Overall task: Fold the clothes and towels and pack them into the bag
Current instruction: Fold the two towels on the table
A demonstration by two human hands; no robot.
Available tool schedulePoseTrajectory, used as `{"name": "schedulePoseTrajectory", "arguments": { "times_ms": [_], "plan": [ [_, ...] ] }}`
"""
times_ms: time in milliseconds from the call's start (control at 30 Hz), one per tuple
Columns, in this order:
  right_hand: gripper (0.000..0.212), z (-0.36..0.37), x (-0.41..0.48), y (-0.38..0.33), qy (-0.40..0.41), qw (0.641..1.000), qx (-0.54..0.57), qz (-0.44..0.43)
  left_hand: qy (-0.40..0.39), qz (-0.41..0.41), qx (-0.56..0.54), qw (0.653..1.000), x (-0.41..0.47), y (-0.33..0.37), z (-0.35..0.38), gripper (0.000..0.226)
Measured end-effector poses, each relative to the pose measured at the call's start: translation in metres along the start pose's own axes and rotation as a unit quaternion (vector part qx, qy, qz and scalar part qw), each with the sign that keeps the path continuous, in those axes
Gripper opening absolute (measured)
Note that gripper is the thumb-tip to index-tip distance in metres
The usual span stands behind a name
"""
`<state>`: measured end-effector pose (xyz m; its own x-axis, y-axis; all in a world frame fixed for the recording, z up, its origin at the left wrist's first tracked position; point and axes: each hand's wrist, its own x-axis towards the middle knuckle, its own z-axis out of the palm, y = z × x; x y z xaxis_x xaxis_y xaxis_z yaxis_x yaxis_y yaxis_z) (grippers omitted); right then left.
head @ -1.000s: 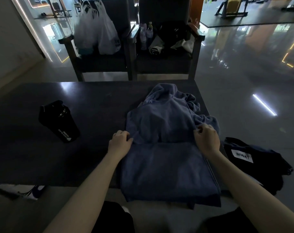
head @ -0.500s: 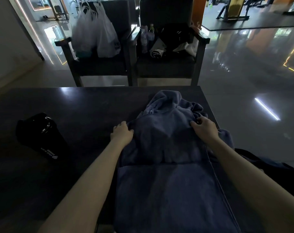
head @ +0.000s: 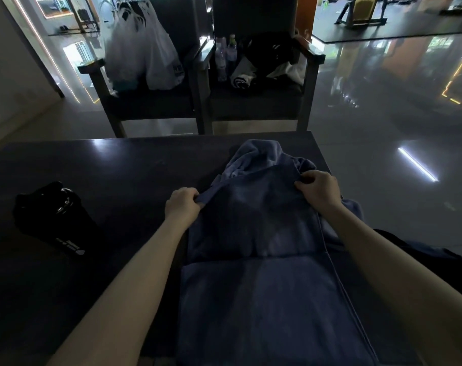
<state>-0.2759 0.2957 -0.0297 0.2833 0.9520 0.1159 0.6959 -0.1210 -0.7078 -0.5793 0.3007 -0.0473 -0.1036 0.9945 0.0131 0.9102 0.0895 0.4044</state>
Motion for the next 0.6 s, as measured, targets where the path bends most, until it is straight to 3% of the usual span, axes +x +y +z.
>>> {"name": "schedulePoseTrajectory", "arguments": {
  "times_ms": [233,600],
  "plan": [
    [0.014,-0.033,-0.033,-0.01,0.018,1.0,0.01,-0.012,0.027,0.012,-0.075,0.997,-0.048,-0.006,-0.032,0.001],
    [0.015,-0.072,-0.106,-0.006,-0.008,0.999,0.041,-0.023,0.035,0.024,-0.091,0.995,-0.133,0.002,-0.079,0.01]
  ]
}}
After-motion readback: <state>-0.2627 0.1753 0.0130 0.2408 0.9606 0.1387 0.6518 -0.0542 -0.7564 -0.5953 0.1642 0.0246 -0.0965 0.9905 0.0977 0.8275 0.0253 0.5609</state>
